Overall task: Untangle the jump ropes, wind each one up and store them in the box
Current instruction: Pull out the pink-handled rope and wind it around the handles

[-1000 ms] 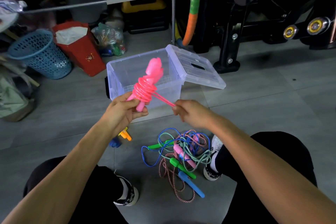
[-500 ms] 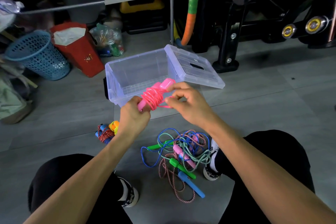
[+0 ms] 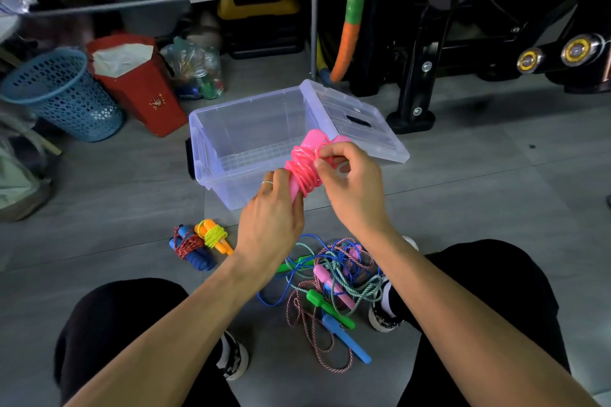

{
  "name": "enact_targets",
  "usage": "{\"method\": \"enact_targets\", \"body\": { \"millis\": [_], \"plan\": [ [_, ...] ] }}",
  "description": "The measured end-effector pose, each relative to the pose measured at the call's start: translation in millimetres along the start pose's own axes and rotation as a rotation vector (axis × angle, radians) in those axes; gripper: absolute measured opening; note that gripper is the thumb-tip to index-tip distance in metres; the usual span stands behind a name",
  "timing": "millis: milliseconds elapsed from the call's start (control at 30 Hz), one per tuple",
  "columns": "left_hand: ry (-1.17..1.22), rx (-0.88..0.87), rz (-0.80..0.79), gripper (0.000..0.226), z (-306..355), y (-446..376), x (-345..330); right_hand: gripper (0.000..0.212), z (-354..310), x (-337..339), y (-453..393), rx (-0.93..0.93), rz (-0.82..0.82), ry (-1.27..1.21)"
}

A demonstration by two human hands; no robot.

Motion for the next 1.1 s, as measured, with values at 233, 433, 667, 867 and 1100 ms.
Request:
{"method": "enact_targets", "body": {
  "millis": [233, 433, 667, 867, 1100],
  "plan": [
    [0.015, 0.014, 0.015, 0.015, 1.4, -1.3, -0.4, 0.015, -9.8, 10.4, 4.6, 0.089, 0.195, 0.134],
    [-0.011, -0.001, 0.002, 0.016, 4.7, -2.5, -4.2, 0.009, 1.2, 17.4, 0.5, -0.04, 0.265, 0.098],
    [-0.025, 0.0, 0.053, 0.016, 1.8, -12.2, 5.7, 0.017, -11.8, 7.4, -3.5, 0.168, 0.202, 0.385],
    [-0.07, -0.089, 0.059, 0.021, 10.6, -9.3, 10.8, 0.013, -20.8, -0.9, 6.0, 0.291, 0.093, 0.453],
    [-0.168, -0.188, 0.09, 0.024, 17.7, -9.5, 14.1, 0.02, -20.4, 13.5, -1.5, 0.208, 0.075, 0.267]
  ]
}}
Point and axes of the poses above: each hand's wrist, its own y-axis away from the middle knuckle, its own x-axis out of the back of the hand, z = x × y, the point moved 10 cm from there along -y, towards the middle knuckle, and after that the axes turned 15 degrees about y, right-handed, at the moved point
